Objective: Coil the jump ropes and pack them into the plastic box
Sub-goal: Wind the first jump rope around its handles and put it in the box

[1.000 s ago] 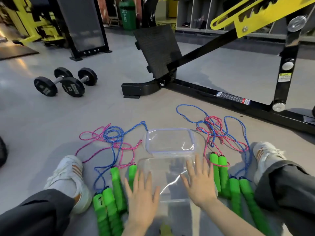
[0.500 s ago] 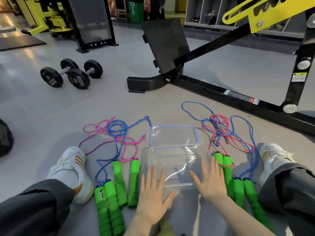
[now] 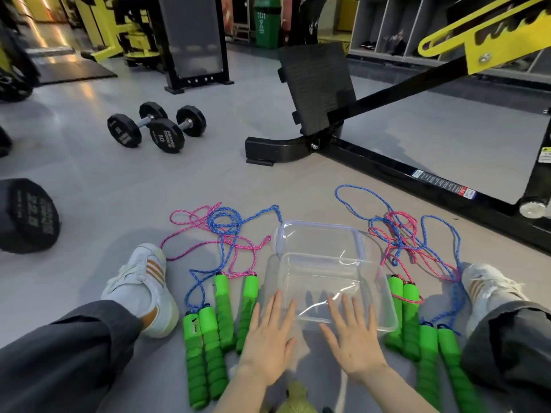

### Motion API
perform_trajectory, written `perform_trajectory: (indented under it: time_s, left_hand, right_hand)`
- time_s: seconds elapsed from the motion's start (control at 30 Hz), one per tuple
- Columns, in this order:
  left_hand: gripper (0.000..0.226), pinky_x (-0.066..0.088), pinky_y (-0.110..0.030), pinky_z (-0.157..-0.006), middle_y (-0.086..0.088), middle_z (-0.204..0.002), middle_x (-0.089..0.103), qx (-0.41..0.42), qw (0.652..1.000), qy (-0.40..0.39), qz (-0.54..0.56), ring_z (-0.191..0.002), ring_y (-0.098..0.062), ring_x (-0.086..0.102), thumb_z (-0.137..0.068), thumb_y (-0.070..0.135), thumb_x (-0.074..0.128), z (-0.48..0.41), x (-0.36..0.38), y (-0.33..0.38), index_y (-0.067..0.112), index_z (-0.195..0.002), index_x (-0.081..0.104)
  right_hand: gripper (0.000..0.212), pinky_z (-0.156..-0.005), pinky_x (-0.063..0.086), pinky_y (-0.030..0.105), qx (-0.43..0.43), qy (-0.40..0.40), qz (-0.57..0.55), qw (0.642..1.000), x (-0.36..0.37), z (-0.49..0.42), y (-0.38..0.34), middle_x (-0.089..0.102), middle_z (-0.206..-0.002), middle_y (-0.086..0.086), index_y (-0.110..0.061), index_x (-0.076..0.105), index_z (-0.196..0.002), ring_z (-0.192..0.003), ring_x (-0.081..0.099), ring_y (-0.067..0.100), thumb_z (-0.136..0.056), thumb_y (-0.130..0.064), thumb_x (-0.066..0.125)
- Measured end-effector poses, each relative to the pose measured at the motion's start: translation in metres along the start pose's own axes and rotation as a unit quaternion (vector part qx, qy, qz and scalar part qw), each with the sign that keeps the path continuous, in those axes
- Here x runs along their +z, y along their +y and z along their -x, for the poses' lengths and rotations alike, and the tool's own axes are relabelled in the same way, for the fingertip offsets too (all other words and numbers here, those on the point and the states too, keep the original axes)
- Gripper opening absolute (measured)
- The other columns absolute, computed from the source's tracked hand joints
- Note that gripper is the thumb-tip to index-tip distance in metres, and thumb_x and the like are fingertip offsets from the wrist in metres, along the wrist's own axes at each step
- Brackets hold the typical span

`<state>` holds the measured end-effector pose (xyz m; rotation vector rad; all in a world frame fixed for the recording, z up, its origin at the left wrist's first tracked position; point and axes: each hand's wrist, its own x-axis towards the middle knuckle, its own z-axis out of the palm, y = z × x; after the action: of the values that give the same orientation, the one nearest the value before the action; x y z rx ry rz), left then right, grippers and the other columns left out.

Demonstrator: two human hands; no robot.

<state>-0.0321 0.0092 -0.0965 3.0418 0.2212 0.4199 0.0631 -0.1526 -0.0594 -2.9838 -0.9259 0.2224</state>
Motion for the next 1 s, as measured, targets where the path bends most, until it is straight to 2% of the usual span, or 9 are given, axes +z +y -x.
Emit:
perform_trajectory:
  time_s: [0.2, 0.3, 0.4, 0.5, 0.57, 0.67, 0.8, 0.87, 1.0]
  left_hand:
    - [0.066, 0.021, -0.051, -0.104, -0.020, -0.133, 0.055, -0.093, 0.995, -0.045, 0.002, -0.127, -0.029, 0.038, -0.081, 0.043, 0.035, 0.015, -0.022, -0.016, 0.009, -0.137, 0.037]
    - [0.069, 0.023, -0.050, -0.100, -0.021, -0.131, 0.057, -0.150, 0.988, -0.027, -0.004, -0.125, -0.030, 0.038, -0.074, 0.042, 0.037, 0.048, -0.021, -0.033, 0.007, -0.134, 0.039]
    - [0.073, 0.025, -0.057, -0.101, -0.030, -0.129, 0.054, -0.211, 0.977, -0.026, 0.008, -0.122, -0.036, 0.039, -0.069, 0.045, 0.052, 0.078, -0.016, -0.043, 0.005, -0.130, 0.044]
    - [0.107, 0.050, -0.063, -0.068, -0.030, -0.147, 0.031, -0.307, 0.939, -0.124, 0.089, -0.111, -0.044, 0.045, -0.034, 0.037, 0.093, 0.086, -0.012, -0.042, 0.004, -0.126, 0.050]
    - [0.120, 0.053, -0.057, -0.062, -0.025, -0.156, 0.010, -0.308, 0.940, -0.120, 0.087, -0.105, -0.046, 0.048, -0.022, 0.030, 0.095, 0.085, -0.008, -0.042, 0.003, -0.126, 0.044]
    - [0.114, 0.055, -0.053, -0.068, -0.028, -0.139, 0.038, -0.270, 0.953, -0.119, 0.064, -0.108, -0.042, 0.046, -0.025, 0.025, 0.093, 0.081, -0.006, -0.050, 0.000, -0.125, 0.044]
    - [0.079, 0.057, -0.047, -0.072, -0.022, -0.123, 0.061, -0.217, 0.966, -0.139, -0.001, -0.104, -0.039, 0.063, -0.045, 0.032, 0.078, 0.092, -0.014, -0.078, 0.000, -0.116, 0.067]
    - [0.083, 0.057, -0.048, -0.074, -0.023, -0.123, 0.061, -0.199, 0.970, -0.137, -0.018, -0.112, -0.038, 0.055, -0.037, 0.030, 0.084, 0.095, -0.016, -0.090, 0.002, -0.114, 0.069]
    - [0.089, 0.054, -0.055, -0.075, -0.030, -0.119, 0.060, -0.224, 0.964, -0.144, -0.013, -0.101, -0.043, 0.064, -0.024, 0.023, 0.091, 0.091, -0.021, -0.087, 0.003, -0.108, 0.072]
  right_hand:
    - [0.065, -0.111, 0.001, 0.043, -0.017, 0.030, 0.016, 0.999, -0.008, -0.003, -0.001, 0.059, -0.124, 0.022, -0.017, 0.046, -0.135, -0.118, 0.053, 0.039, -0.098, -0.052, 0.007]
    - [0.058, -0.110, 0.008, 0.049, -0.099, 0.063, 0.040, 0.992, -0.018, -0.002, -0.025, 0.047, -0.137, 0.021, -0.018, 0.020, -0.149, -0.129, 0.039, 0.039, -0.099, -0.046, 0.009]
    - [0.050, -0.108, 0.011, 0.047, -0.205, 0.006, 0.110, 0.972, -0.016, -0.008, -0.067, 0.055, -0.132, 0.018, -0.018, 0.036, -0.138, -0.122, 0.051, 0.036, -0.092, -0.036, 0.029]
    - [0.072, -0.107, 0.027, 0.046, -0.263, -0.032, 0.158, 0.951, -0.019, -0.019, -0.112, 0.058, -0.130, 0.015, -0.019, 0.046, -0.131, -0.121, 0.053, 0.032, -0.066, -0.042, 0.066]
    - [0.076, -0.115, 0.018, 0.046, -0.313, -0.055, 0.144, 0.937, -0.021, -0.024, -0.129, 0.024, -0.153, 0.017, -0.014, 0.027, -0.147, -0.141, 0.025, 0.032, -0.081, -0.030, 0.062]
    - [0.063, -0.115, -0.006, 0.045, -0.375, -0.092, 0.174, 0.906, -0.019, -0.032, -0.149, -0.007, -0.158, 0.009, -0.011, 0.001, -0.150, -0.145, -0.006, 0.027, -0.097, -0.016, 0.035]
    - [0.060, -0.117, 0.010, 0.044, -0.400, -0.096, 0.190, 0.892, -0.010, -0.042, -0.156, 0.020, -0.156, 0.007, -0.010, 0.027, -0.146, -0.144, 0.016, 0.024, -0.091, -0.025, 0.048]
    - [0.053, -0.101, 0.042, 0.039, -0.384, -0.090, 0.197, 0.897, -0.005, -0.044, -0.152, 0.062, -0.127, -0.001, -0.020, 0.067, -0.115, -0.121, 0.055, 0.017, -0.068, -0.044, 0.071]
    - [0.032, -0.082, 0.054, 0.033, -0.371, -0.032, 0.201, 0.906, 0.000, -0.046, -0.152, 0.073, -0.091, -0.011, -0.025, 0.076, -0.082, -0.086, 0.069, 0.009, -0.068, -0.049, 0.060]
